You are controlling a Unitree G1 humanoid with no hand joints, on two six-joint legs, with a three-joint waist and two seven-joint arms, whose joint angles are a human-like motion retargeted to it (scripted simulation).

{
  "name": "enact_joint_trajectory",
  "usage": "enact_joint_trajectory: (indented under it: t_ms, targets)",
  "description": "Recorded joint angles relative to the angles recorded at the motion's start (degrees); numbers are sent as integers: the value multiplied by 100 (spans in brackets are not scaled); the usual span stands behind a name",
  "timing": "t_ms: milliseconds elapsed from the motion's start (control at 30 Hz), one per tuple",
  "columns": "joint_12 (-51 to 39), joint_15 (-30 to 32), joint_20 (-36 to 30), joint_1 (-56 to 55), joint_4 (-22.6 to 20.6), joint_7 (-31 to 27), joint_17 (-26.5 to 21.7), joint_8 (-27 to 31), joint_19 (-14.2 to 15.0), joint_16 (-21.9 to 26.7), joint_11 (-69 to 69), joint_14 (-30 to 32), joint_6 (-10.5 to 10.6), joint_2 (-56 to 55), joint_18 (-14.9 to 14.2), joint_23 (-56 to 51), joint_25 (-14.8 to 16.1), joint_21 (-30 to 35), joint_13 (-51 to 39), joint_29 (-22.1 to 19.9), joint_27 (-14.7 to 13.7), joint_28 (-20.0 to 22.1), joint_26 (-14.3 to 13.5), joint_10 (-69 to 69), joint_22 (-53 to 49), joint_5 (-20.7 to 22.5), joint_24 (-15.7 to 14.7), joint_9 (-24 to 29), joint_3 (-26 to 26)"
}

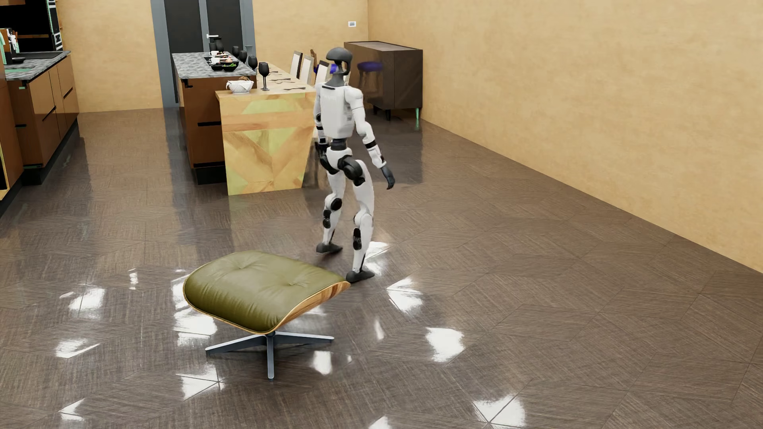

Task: Rise from the dark yellow chair

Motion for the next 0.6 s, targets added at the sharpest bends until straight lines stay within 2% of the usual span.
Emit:
enact_joint_trajectory:
  t_ms: [33,67,133,200,233,267,367,400,500,600]
  targets:
    - [2,-1,28,11,68,-24,11,69,80,24,11,262,21,-39,-147,34,6,34,-20,-3,-4,-11,-13,-72,-14,-90,12,-15,-18]
    - [10,44,50,44,99,1,13,146,152,37,6,350,52,-91,-174,59,16,79,-11,-16,-27,-15,-32,2,-32,-172,43,-24,-27]
    - [60,300,127,258,48,96,15,297,364,112,13,-282,66,-360,-36,152,-48,156,-36,34,-48,-17,-104,79,-112,-356,100,-89,-58]
    - [10,573,156,523,-109,235,45,340,519,241,88,-911,-9,-729,169,218,-215,106,-101,128,-24,-54,-155,-169,-195,-556,257,-91,-128]
    - [-70,781,144,544,-191,275,97,362,546,267,89,-952,-59,-859,161,368,-122,6,-199,109,-24,22,-194,-184,-190,-619,213,-47,-136]
    - [-125,921,136,545,-272,343,126,352,541,259,100,-957,-80,-951,157,443,-118,39,-201,103,26,121,-194,-182,-149,-629,181,-45,-119]
    - [-113,693,385,769,-382,479,179,78,358,325,273,-1069,-148,-1036,283,517,-504,274,-225,595,163,106,-225,-510,-177,-397,112,-65,-118]
    - [-73,536,274,812,-366,514,255,3,416,357,182,-1130,-201,-939,58,646,-598,354,-327,349,0,33,-246,-542,-211,-280,44,-14,-146]
    - [-23,425,280,876,-468,567,231,-125,200,205,-253,-1081,-250,-681,239,625,-532,363,-342,265,-50,77,-259,-683,-54,-63,-55,-53,-147]
    - [76,725,238,783,-496,589,177,-211,224,21,-836,-1046,-288,-468,368,575,-474,395,-275,79,-82,170,-329,-652,-130,14,-107,-26,-93]
